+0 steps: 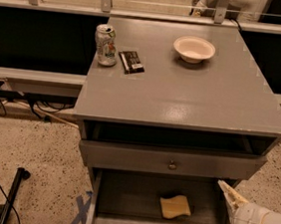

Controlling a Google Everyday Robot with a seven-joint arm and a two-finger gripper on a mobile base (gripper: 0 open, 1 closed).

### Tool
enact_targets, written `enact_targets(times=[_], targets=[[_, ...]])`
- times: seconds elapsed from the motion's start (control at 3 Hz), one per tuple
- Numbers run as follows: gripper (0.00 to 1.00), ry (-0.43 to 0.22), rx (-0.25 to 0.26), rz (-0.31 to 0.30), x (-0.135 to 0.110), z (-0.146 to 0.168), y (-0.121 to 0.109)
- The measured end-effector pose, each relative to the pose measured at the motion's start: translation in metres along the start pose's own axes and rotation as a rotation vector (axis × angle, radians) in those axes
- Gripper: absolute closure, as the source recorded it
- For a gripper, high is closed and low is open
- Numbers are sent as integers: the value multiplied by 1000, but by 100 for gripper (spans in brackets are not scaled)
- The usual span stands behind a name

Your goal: Pick sponge from middle drawer and place on counter

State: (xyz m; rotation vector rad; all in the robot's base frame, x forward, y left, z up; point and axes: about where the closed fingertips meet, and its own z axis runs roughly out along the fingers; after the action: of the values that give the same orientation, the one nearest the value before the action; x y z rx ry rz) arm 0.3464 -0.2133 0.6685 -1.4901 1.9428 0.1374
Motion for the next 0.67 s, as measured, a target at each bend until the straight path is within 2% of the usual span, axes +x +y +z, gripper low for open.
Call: enact_targets(times=[0.33, 0.67], targets=[[0, 4, 14, -40, 5, 1, -3], [0, 4, 14, -38, 4, 1, -3]])
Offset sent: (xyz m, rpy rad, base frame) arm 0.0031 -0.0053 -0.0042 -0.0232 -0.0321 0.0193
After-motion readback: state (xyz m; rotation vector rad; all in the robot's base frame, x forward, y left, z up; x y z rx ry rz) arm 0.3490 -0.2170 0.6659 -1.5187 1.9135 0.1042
